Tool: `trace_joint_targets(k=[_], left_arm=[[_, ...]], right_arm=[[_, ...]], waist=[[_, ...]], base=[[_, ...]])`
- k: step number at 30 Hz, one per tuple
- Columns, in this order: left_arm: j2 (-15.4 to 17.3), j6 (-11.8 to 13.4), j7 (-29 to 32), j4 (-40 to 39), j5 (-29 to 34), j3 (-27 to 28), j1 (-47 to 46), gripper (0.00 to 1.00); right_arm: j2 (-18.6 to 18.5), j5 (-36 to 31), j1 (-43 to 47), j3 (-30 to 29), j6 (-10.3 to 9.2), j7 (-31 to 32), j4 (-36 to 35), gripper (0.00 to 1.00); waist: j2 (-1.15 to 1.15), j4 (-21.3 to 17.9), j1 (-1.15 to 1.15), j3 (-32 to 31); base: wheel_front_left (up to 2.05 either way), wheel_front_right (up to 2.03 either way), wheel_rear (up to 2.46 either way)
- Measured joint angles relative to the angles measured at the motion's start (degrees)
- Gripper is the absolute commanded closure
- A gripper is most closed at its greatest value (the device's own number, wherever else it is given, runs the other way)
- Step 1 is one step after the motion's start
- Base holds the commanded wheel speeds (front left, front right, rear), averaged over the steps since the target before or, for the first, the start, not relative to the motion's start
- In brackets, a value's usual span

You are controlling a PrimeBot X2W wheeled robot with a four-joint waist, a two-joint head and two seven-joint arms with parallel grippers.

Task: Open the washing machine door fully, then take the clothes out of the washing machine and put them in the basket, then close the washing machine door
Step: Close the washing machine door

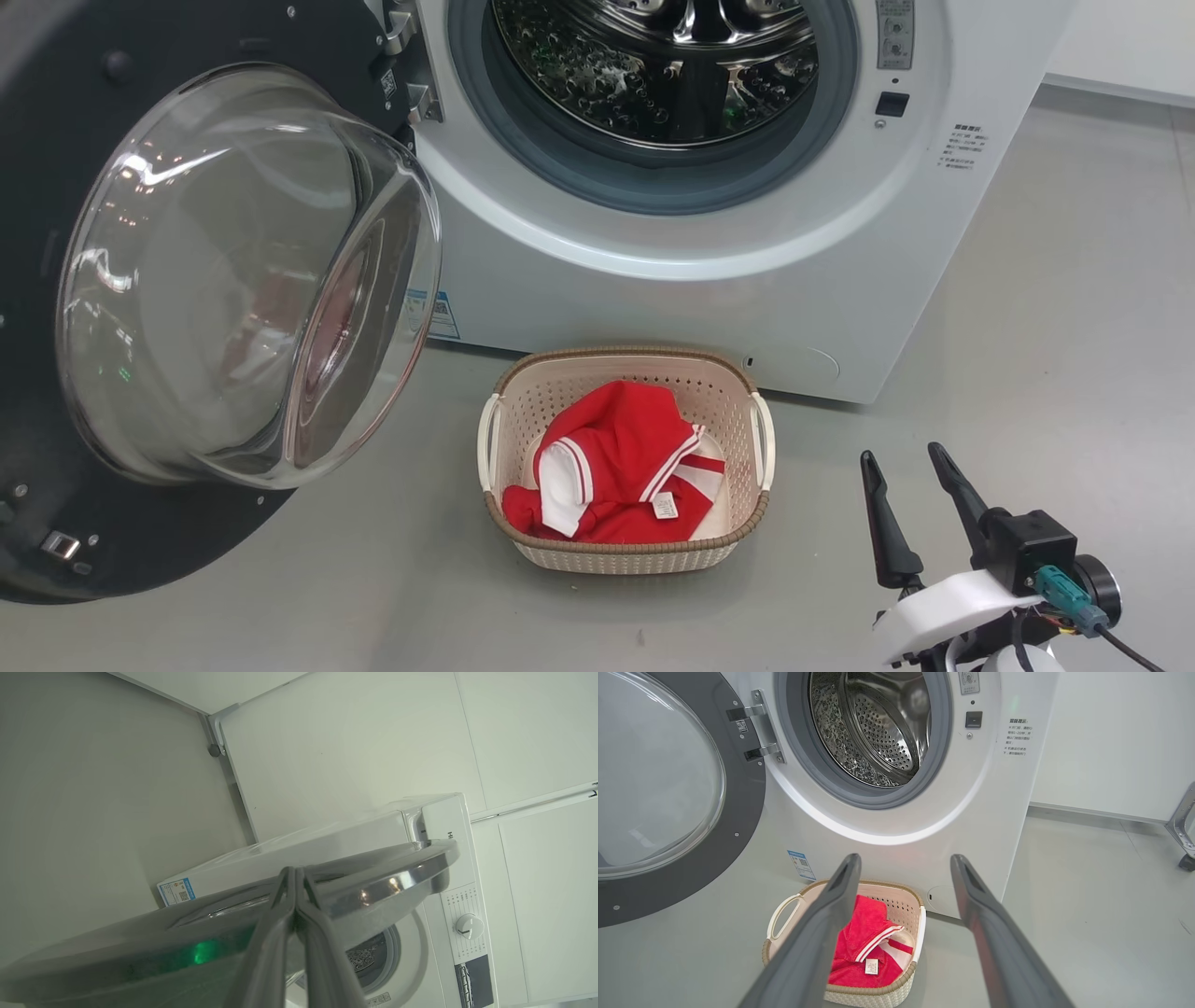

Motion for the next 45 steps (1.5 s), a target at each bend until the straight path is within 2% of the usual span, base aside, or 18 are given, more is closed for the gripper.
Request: trace_joint_targets(k=[3,7,24,35,45], left_arm=[[0.7,-0.1,2.1,0.2,-1.6,-0.2,0.0,1.00],[1.3,-1.7,6.1,0.0,-3.5,-1.0,0.0,1.00],[0.9,-6.4,17.6,-5.2,-9.7,-5.6,2.9,1.00],[-0.9,-9.1,23.1,-10.8,-12.5,-9.8,5.6,1.00],[-1.8,-9.7,25.9,-13.8,-13.3,-12.4,7.9,1.00]], right_arm=[[0.0,0.0,0.0,-0.2,0.00,0.0,0.0,0.00],[0.0,0.0,0.0,-0.5,0.00,0.0,0.0,0.00],[0.0,-0.5,-0.9,-1.3,0.04,0.0,-0.4,0.00],[0.0,-1.1,-2.3,-1.3,0.09,0.0,-0.6,0.00],[0.0,-1.2,-3.4,-0.7,0.24,0.0,-0.6,0.00]], waist=[[0.00,0.1,0.00,0.1],[0.00,0.3,0.00,0.3],[0.00,0.4,0.00,1.2],[0.00,-1.3,0.00,2.2],[0.00,-4.5,0.00,3.1]], base=[[0.00,0.00,0.00],[0.00,0.00,0.00],[0.00,0.00,0.00],[0.00,0.00,0.00],[0.00,0.00,0.00]])
